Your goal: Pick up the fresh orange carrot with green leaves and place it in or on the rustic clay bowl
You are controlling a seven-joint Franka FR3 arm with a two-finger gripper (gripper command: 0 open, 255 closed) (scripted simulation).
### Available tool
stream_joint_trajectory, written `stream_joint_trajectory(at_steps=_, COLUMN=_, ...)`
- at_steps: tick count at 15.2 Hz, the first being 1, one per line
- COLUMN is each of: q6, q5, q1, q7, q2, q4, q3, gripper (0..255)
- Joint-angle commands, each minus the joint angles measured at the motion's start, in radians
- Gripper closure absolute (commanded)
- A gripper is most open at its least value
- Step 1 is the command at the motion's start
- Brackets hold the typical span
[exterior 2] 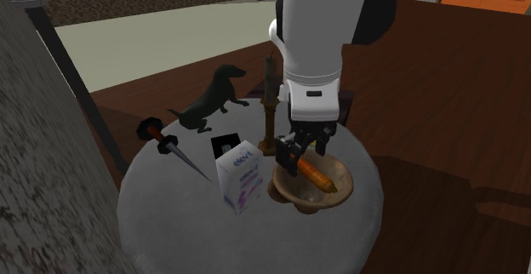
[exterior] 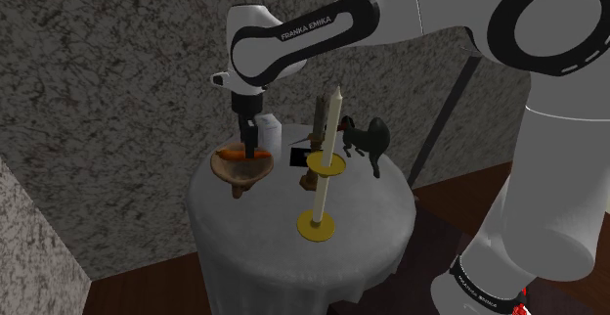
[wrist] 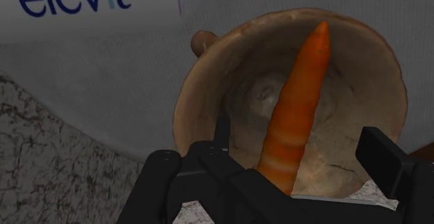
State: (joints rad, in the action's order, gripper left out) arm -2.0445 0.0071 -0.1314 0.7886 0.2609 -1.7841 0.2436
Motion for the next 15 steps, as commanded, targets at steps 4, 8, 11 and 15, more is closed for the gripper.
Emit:
stream_joint_trajectory(at_steps=4, q6=0.029, q5=0.000, q1=0.002, q7=0.006, q2=-0.004, q4=0.007, q3=0.000, gripper=0)
stream_joint_trajectory(at_steps=8, q6=0.115, q5=0.005, q1=0.006, q7=0.009, q2=-0.026, q4=0.071, q3=0.000, gripper=0)
stream_joint_trajectory(at_steps=11, q6=0.115, q5=0.005, q1=0.006, q7=0.009, q2=-0.026, q4=0.071, q3=0.000, gripper=0)
stream_joint_trajectory(at_steps=15, q6=0.115, q5=0.005, q1=0.006, q7=0.009, q2=-0.026, q4=0.071, q3=0.000, gripper=0)
